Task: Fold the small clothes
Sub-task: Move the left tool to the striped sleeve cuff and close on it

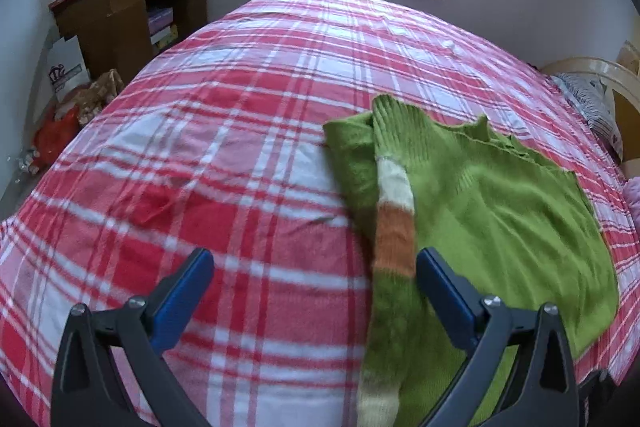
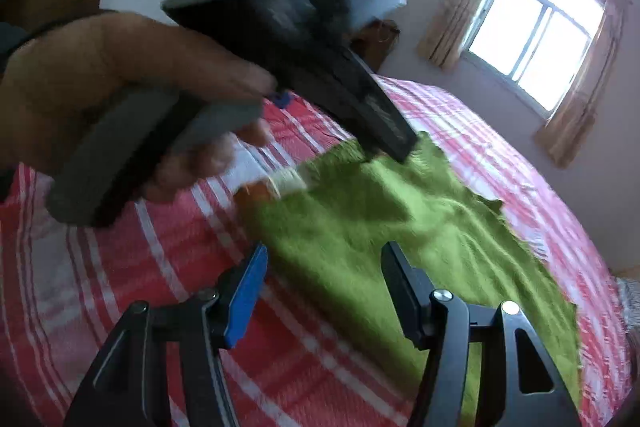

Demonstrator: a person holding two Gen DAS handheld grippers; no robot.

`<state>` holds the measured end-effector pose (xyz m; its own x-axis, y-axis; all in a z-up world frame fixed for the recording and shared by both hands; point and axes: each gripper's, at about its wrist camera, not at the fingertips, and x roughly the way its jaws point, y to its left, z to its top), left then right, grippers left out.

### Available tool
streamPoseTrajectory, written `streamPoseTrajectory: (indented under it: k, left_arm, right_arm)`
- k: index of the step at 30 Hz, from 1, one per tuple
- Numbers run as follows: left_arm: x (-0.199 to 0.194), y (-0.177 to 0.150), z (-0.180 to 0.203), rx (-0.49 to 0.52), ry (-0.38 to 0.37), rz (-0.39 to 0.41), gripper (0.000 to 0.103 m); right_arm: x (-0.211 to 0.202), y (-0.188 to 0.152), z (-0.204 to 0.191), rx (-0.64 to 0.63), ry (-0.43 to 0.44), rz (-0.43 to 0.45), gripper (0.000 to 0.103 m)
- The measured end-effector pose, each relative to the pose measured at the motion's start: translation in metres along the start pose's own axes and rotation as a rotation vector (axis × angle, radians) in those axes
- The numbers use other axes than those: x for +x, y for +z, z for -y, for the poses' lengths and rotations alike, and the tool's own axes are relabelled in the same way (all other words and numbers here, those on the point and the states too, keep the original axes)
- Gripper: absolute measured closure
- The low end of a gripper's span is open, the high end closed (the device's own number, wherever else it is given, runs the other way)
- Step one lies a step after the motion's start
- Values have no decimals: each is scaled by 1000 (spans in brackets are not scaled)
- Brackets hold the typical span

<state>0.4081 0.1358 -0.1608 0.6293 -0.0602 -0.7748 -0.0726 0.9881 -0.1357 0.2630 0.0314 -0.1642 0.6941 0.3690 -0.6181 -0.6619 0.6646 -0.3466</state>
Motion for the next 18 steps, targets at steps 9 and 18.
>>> streamPoseTrajectory:
  k: [9, 18]
  left_arm:
    - [20, 25, 9, 40, -11, -24, 1]
    - [45, 30, 21, 57, -27, -70, 4]
  right_arm:
    - [25, 9, 11, 79, 74, -62, 43]
    - [26, 6, 7, 76, 51, -56, 43]
